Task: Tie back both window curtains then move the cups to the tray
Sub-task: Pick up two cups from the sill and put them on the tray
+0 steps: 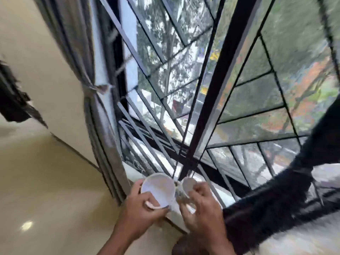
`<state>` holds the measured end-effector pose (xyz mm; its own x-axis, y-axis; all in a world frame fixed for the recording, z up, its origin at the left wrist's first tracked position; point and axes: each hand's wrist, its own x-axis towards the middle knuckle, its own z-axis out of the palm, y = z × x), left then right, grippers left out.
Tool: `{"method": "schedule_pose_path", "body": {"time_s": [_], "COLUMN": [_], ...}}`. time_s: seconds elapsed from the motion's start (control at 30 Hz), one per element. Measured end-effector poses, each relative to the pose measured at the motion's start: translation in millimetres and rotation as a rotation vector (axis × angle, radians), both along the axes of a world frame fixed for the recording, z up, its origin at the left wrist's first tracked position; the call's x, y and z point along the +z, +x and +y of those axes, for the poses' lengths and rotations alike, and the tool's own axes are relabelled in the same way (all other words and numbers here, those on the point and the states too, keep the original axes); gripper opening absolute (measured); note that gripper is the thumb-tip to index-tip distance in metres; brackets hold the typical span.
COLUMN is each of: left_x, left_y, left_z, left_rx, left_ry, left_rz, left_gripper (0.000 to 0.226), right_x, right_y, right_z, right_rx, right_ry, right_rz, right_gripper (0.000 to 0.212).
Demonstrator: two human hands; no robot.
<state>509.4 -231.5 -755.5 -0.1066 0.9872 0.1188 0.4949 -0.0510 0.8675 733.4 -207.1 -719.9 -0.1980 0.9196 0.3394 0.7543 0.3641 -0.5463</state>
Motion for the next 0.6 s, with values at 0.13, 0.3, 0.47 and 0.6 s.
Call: {"method": "schedule_pose_path", "body": {"time_s": [0.13, 0.3, 0.47, 0.6], "left_x": [81.5, 130.8, 162.3, 187.2], "left_y": [-33.1, -84.1, -156.0, -217.4], "left_z": [-11.6, -24.9, -53.1, -84.3], "left_rx": [0.055, 0.132, 0.256, 0.424], "left_ry": [0.157, 0.246, 0.266, 0.292], "left_rz": [0.058, 0.088, 0.102, 0.09], "left_gripper": [0.041, 0.037, 0.032, 0.048], "right_x": [76.0, 129.1, 154.1, 166.3], "right_y": [-34.0, -84.1, -159.3, -240.7], "right_z": [0.4, 5.4, 19.2, 26.0], "right_rx": [0.048, 0.145, 0.309, 0.451], "right_ry": [0.179, 0.295, 0.238, 0.158], "right_rz": [-0.039, 0.034, 0.087, 0.142], "right_gripper": [0.032, 0.028, 0.023, 0.027]}}
